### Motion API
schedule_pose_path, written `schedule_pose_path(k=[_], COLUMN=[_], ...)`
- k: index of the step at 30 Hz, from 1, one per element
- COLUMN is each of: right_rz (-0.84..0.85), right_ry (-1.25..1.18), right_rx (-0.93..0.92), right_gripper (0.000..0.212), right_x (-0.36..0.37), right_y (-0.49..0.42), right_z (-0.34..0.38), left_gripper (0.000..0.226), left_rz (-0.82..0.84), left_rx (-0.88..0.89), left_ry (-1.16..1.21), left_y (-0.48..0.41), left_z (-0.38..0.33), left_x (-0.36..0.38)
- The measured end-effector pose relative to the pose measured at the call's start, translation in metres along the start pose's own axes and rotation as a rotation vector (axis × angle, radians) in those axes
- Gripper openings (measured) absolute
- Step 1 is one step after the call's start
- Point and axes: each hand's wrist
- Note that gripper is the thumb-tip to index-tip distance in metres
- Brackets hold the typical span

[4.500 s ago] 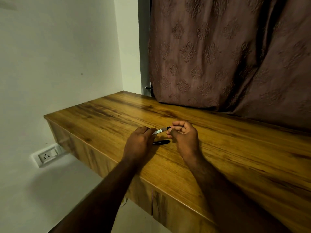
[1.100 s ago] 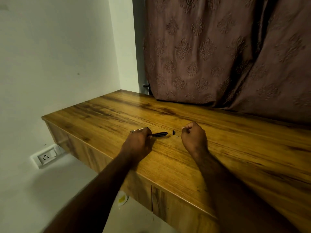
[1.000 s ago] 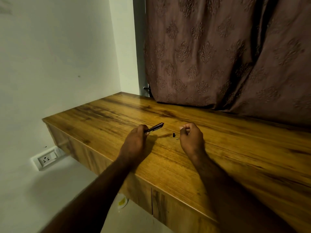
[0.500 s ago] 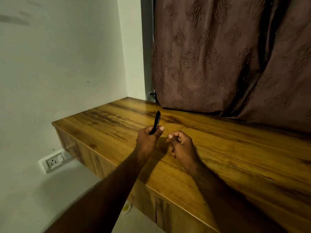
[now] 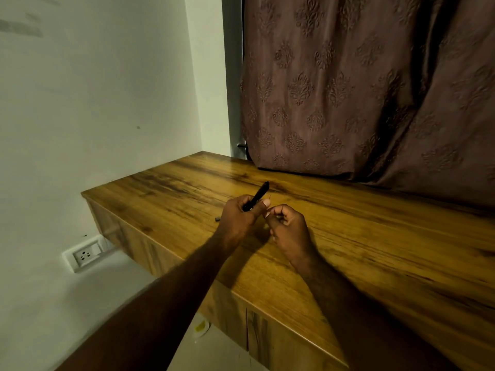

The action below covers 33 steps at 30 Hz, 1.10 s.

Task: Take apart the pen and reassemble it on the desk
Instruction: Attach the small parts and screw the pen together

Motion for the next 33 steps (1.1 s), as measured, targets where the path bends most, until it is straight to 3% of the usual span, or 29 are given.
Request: schedule_pose_path(k=[6,10,13,20,25,33], right_rz=[-0.080,-0.114,-0.142,-0.147,-0.125,-0.062], right_ry=[-0.189,-0.311,-0.412,-0.610,-0.617,-0.569], right_rx=[0.185,0.220,0.247,0.262,0.280,0.262], right_gripper=[0.006,0.003,0.005,0.009,0.005,0.005], right_x=[-0.010,-0.011,-0.016,-0.025,-0.027,-0.027], right_y=[-0.008,-0.011,-0.013,-0.014,-0.014,-0.014], right_z=[-0.001,-0.002,0.001,0.007,0.007,0.005], left_gripper=[0.032,0.041,0.049,0.028,0.014,0.013], left_rz=[-0.109,-0.176,-0.179,-0.154,-0.117,-0.103], left_rx=[0.173,0.236,0.263,0.315,0.336,0.323], left_ry=[-0.517,-0.734,-0.776,-0.848,-0.804,-0.776], left_y=[0.020,0.028,0.031,0.027,0.024,0.024], left_z=[0.020,0.019,0.018,0.029,0.034,0.034], left_x=[-0.011,-0.009,-0.008,-0.005,-0.005,-0.006])
Point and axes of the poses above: each hand's wrist, its own y-axis away from the middle knuckle, its own x-axis out of the palm, z = x × y, and after that the axes turned 11 degrees about -y, right-handed
